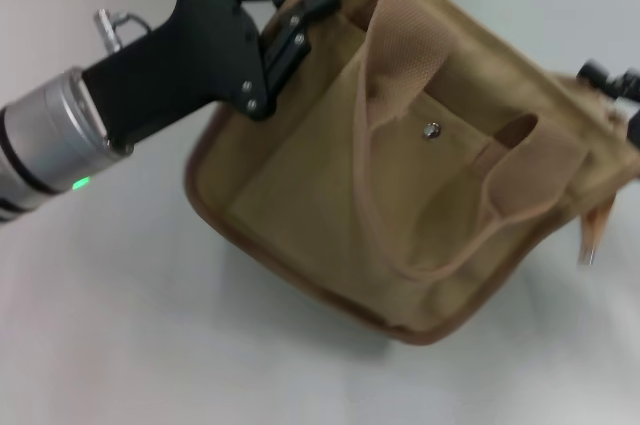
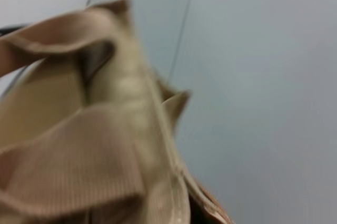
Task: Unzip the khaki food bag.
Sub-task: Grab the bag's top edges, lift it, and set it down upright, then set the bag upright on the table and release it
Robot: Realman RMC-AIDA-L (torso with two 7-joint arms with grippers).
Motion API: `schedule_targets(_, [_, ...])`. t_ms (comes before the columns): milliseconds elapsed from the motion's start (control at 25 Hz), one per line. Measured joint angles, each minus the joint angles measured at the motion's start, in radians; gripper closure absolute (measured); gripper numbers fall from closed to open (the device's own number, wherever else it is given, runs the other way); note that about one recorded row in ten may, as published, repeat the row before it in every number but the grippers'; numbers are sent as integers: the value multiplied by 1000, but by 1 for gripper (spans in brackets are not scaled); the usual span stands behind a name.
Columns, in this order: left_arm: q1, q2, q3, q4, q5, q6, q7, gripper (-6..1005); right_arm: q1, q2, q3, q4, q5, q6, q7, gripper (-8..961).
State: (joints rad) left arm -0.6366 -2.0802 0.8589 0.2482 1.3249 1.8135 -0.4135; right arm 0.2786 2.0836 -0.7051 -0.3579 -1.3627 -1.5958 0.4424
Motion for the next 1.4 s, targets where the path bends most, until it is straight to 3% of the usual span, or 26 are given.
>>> schedule_targets(240, [40, 0, 10, -87, 7, -28, 47, 794, 43, 2, 27, -139, 23, 16, 119, 771])
schedule_targets(520, [72, 0, 15, -193, 8, -60, 87, 790, 93, -1, 41, -155, 23, 81, 147, 961])
schedule_targets(760, [73, 0, 9, -223, 5, -67, 123, 787, 87, -1, 42, -173, 24, 71, 196, 945])
schedule_targets(1000, [73, 0, 6, -216, 3, -64, 121, 783, 18, -2, 77, -197, 24, 59, 298, 894])
schedule_targets(1320, [120, 1, -18, -210, -12, -45, 116, 779, -59, -3, 142, -151, 24, -70, 302, 827])
schedule_targets(1400, [133, 4, -31, -207, -15, -40, 113, 777, -63, -3, 147, -145, 24, -79, 302, 688])
